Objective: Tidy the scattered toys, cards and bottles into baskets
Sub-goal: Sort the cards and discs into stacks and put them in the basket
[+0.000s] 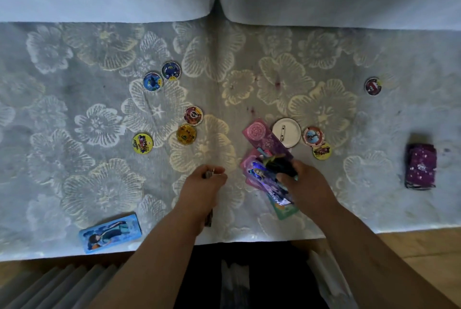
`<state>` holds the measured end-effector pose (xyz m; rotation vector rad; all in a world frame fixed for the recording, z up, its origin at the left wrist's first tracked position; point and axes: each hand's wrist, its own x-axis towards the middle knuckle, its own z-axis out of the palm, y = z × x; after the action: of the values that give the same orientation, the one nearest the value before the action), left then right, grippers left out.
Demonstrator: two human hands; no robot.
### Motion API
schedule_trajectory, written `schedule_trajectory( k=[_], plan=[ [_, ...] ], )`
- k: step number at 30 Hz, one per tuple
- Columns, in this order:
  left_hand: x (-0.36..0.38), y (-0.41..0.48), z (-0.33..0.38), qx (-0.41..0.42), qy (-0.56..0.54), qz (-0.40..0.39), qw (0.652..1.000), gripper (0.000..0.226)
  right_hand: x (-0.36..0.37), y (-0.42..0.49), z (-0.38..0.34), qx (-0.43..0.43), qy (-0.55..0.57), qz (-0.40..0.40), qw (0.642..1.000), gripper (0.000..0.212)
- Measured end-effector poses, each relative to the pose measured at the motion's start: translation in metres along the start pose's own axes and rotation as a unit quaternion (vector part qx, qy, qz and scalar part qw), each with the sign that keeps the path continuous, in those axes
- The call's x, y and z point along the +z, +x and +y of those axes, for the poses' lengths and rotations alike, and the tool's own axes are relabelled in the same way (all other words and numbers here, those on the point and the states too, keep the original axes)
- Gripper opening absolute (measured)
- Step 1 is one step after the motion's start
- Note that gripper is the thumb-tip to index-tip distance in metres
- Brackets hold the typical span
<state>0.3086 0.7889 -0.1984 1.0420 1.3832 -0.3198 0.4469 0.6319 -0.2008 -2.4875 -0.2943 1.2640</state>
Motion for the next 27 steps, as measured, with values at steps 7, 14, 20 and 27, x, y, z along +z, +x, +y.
schedule_trajectory(
  k=[7, 14, 20, 27],
  plan=[
    [-0.004, -0.001, 0.003, 0.012, -0.035, 0.016, 0.999, 0.010, 0.005, 0.019, 0.012, -0.025, -0.067, 0.069, 0.995, 0.028],
    [-0.017, -0.002, 0.002, 0.005, -0.070, 0.027, 0.997, 0.009, -0.010, 0.013, -0.002, 0.034, 0.078, 0.070, 0.994, 0.034],
    [-0.032, -0.010, -0.001, -0.020, -0.236, -0.016, 0.971, 0.017, 0.027, -0.001, -0.054, 0.006, 0.147, -0.039, 0.988, 0.015],
    [-0.073, -0.018, -0.008, -0.021, -0.405, -0.048, 0.913, 0.026, 0.097, -0.023, -0.125, 0.004, 0.226, -0.147, 0.963, 0.008]
  ],
)
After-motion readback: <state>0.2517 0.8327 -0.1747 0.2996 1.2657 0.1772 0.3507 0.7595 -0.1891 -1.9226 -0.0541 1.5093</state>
